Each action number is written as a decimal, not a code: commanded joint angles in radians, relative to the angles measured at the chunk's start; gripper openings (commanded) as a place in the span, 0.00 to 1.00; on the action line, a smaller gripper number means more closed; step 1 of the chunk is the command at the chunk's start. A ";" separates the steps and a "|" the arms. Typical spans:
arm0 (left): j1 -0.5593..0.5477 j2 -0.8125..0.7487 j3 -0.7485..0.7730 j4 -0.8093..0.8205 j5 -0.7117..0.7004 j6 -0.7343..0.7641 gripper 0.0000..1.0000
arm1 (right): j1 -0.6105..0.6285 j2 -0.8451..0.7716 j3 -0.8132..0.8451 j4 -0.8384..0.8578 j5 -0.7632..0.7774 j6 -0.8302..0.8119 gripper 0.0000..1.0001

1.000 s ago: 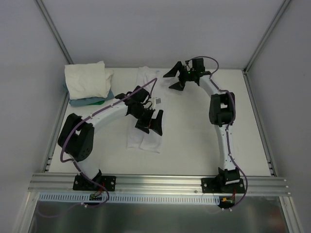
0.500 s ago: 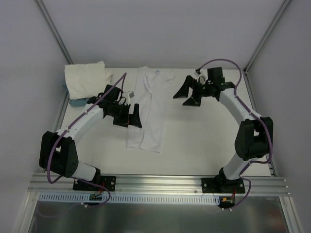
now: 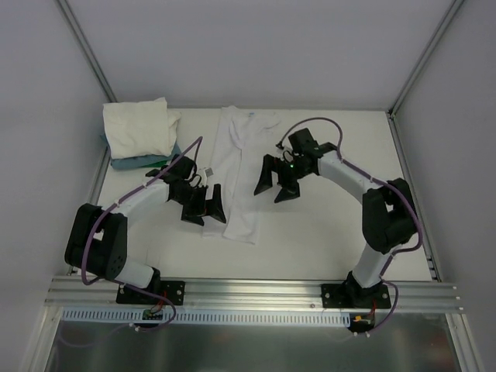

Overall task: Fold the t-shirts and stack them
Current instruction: Rotate the tshirt 90 degrees

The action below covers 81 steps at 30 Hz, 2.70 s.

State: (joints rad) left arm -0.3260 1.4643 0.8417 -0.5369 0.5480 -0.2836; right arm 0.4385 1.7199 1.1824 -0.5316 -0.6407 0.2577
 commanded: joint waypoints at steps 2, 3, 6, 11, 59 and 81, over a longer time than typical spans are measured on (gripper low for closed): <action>0.002 -0.085 0.082 0.003 0.003 0.017 0.99 | 0.129 0.163 0.437 -0.207 0.154 -0.066 0.99; 0.001 -0.140 0.080 0.005 -0.040 0.017 0.99 | 0.146 0.215 0.532 -0.279 0.195 -0.092 1.00; 0.001 -0.247 0.077 -0.001 -0.133 0.018 0.99 | 0.218 0.439 0.990 -0.627 0.544 -0.187 1.00; 0.002 -0.364 0.126 -0.072 -0.256 0.031 0.99 | 0.255 0.653 1.316 -0.891 0.703 -0.175 1.00; 0.002 -0.427 0.074 -0.081 -0.215 0.031 0.99 | 0.419 0.730 0.990 -0.573 0.516 -0.031 1.00; 0.001 -0.435 0.050 -0.048 -0.184 0.035 0.99 | 0.488 0.609 0.611 -0.561 0.701 -0.034 0.99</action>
State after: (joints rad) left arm -0.3260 1.0451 0.9031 -0.6064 0.3367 -0.2691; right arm 0.9257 2.3283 1.9106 -1.1069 0.0067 0.2138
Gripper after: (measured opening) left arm 0.988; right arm 0.993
